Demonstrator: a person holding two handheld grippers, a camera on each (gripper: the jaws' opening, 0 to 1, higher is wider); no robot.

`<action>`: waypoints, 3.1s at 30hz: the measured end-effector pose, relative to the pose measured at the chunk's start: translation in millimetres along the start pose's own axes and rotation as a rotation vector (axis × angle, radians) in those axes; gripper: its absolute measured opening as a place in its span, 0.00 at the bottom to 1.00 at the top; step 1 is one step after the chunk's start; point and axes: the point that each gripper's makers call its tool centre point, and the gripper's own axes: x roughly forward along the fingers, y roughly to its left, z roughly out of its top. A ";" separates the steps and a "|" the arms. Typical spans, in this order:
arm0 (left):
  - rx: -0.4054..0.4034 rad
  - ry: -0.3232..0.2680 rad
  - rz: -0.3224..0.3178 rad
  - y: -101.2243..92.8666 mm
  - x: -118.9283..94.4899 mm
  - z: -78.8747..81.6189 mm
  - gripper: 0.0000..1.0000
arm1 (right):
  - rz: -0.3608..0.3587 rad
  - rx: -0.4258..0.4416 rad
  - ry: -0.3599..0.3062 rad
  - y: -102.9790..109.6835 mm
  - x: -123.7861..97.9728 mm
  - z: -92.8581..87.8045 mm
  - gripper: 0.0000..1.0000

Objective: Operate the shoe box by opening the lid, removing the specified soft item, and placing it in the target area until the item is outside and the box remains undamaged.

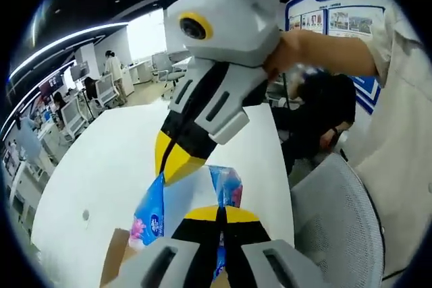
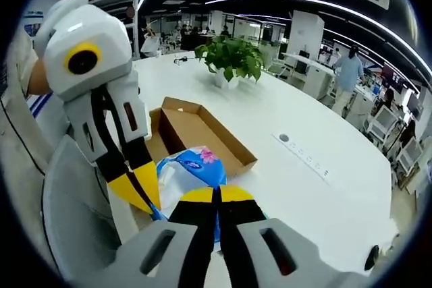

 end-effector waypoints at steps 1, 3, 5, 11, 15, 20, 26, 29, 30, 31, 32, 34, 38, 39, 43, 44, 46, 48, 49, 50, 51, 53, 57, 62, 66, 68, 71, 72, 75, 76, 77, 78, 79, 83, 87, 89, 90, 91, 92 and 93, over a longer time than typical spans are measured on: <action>0.002 -0.002 -0.006 0.1 3.9 2.3 0.00 | -0.002 0.007 0.002 -3.3 -1.7 -3.2 0.00; 0.006 -0.007 -0.013 0.2 10.3 6.2 0.00 | -0.008 0.020 0.007 -9.6 -4.4 -9.0 0.00; 0.004 -0.009 -0.019 0.3 15.3 8.9 0.00 | -0.011 0.023 0.011 -12.2 -6.1 -11.9 0.00; 0.000 -0.018 -0.043 0.2 35.7 17.8 0.00 | -0.015 0.038 0.029 -27.5 -12.3 -28.1 0.00; -0.006 -0.018 -0.055 2.0 47.2 22.3 0.00 | -0.013 0.050 0.037 -36.1 -14.2 -37.0 0.00; -0.005 -0.021 -0.067 6.3 64.0 28.9 0.00 | -0.012 0.066 0.042 -51.2 -16.5 -47.3 0.00; -0.016 -0.027 -0.082 12.2 82.1 36.3 0.00 | -0.011 0.086 0.051 -68.5 -18.3 -59.9 0.00; -0.029 -0.032 -0.097 16.5 95.0 39.9 0.00 | -0.011 0.097 0.056 -78.3 -19.4 -67.5 0.00; -0.037 -0.032 -0.103 17.2 98.1 40.7 0.00 | -0.010 0.099 0.057 -80.5 -19.7 -69.5 0.00; -0.041 -0.032 -0.109 18.5 102.6 42.1 0.00 | -0.009 0.100 0.059 -83.9 -20.0 -72.6 0.00; -0.041 -0.033 -0.109 19.5 105.5 43.3 0.00 | -0.008 0.102 0.061 -86.0 -20.2 -74.9 0.00; -0.044 -0.033 -0.119 20.7 112.4 45.6 0.00 | -0.005 0.107 0.064 -92.0 -20.6 -80.3 0.00; -0.054 -0.031 -0.140 24.3 126.5 47.4 0.00 | 0.001 0.124 0.067 -104.3 -19.3 -91.4 0.00; -0.057 -0.029 -0.142 25.6 129.7 47.5 0.00 | 0.004 0.127 0.069 -106.2 -19.0 -94.1 0.00; -0.078 -0.023 -0.166 29.5 145.1 49.5 0.00 | 0.012 0.138 0.075 -116.0 -18.2 -105.1 0.00; -0.082 -0.021 -0.172 30.4 149.4 50.5 0.00 | 0.013 0.141 0.078 -119.2 -18.2 -108.1 0.00; -0.087 -0.019 -0.181 31.8 157.3 52.7 0.00 | 0.015 0.145 0.080 -124.5 -19.0 -112.8 0.00; -0.095 -0.018 -0.192 32.8 165.1 55.0 0.00 | 0.017 0.151 0.082 -130.0 -19.7 -117.6 0.00; -0.099 -0.018 -0.196 32.8 167.6 56.0 0.00 | 0.018 0.152 0.082 -131.4 -19.9 -119.1 0.00; -0.105 -0.016 -0.203 33.1 171.8 57.5 0.00 | 0.019 0.153 0.084 -134.6 -20.4 -122.4 0.00; -0.106 -0.016 -0.204 33.5 173.5 57.9 0.00 | 0.020 0.155 0.086 -136.7 -20.7 -124.7 0.00; -0.111 -0.014 -0.214 34.1 180.9 59.9 0.00 | 0.022 0.159 0.091 -140.9 -21.4 -130.2 0.00; -0.113 -0.006 -0.232 34.2 193.8 62.6 0.00 | 0.024 0.167 0.099 -148.6 -22.9 -139.9 0.00; -0.119 0.000 -0.252 33.4 206.4 67.9 0.00 | 0.027 0.175 0.105 -155.3 -26.8 -148.5 0.00; -0.122 0.001 -0.265 32.6 216.2 71.3 0.00 | 0.028 0.178 0.110 -161.8 -31.5 -156.3 0.00; -0.127 0.003 -0.273 31.9 221.2 72.7 0.00 | 0.029 0.177 0.114 -163.1 -33.0 -159.0 0.00; -0.128 0.005 -0.279 31.4 228.0 75.0 0.00 | 0.028 0.177 0.119 -165.3 -35.1 -162.9 0.00; -0.129 0.005 -0.280 31.2 229.8 75.7 0.00 | 0.029 0.178 0.120 -166.2 -35.8 -164.7 0.00; -0.127 0.006 -0.286 29.8 235.3 77.2 0.00 | 0.026 0.180 0.128 -168.5 -36.9 -169.9 0.00; -0.123 0.008 -0.288 28.8 238.7 77.6 0.00 | 0.025 0.180 0.130 -169.1 -36.9 -171.3 0.00; -0.122 0.008 -0.288 28.8 239.7 77.8 0.00 | 0.025 0.180 0.131 -169.3 -36.9 -171.9 0.00; -0.121 0.009 -0.289 28.6 242.9 77.7 0.00 | 0.023 0.177 0.134 -170.1 -36.7 -174.1 0.00; -0.122 0.009 -0.289 28.4 245.0 77.9 0.00 | 0.022 0.178 0.138 -170.7 -36.3 -175.8 0.00; -0.119 0.020 -0.293 26.2 255.3 76.1 0.00 | 0.019 0.173 0.158 -172.7 -33.5 -184.0 0.00; -0.121 0.034 -0.296 25.5 263.1 72.3 0.00 | 0.012 0.166 0.175 -173.6 -29.1 -193.2 0.00; -0.115 0.044 -0.298 24.3 266.3 69.1 0.00 | 0.011 0.164 0.180 -173.4 -27.4 -196.6 0.00; -0.103 0.054 -0.300 23.7 268.2 66.6 0.00 | 0.011 0.163 0.183 -173.2 -26.6 -198.1 0.00; -0.101 0.058 -0.300 23.2 268.9 65.2 0.00 | 0.012 0.161 0.189 -172.6 -25.2 -200.6 0.00; -0.101 0.064 -0.302 22.5 270.3 63.5 0.00 | 0.011 0.155 0.195 -172.4 -24.5 -202.3 0.00; -0.100 0.067 -0.303 22.4 271.0 62.4 0.00 | 0.009 0.148 0.200 -172.5 -23.3 -204.1 0.00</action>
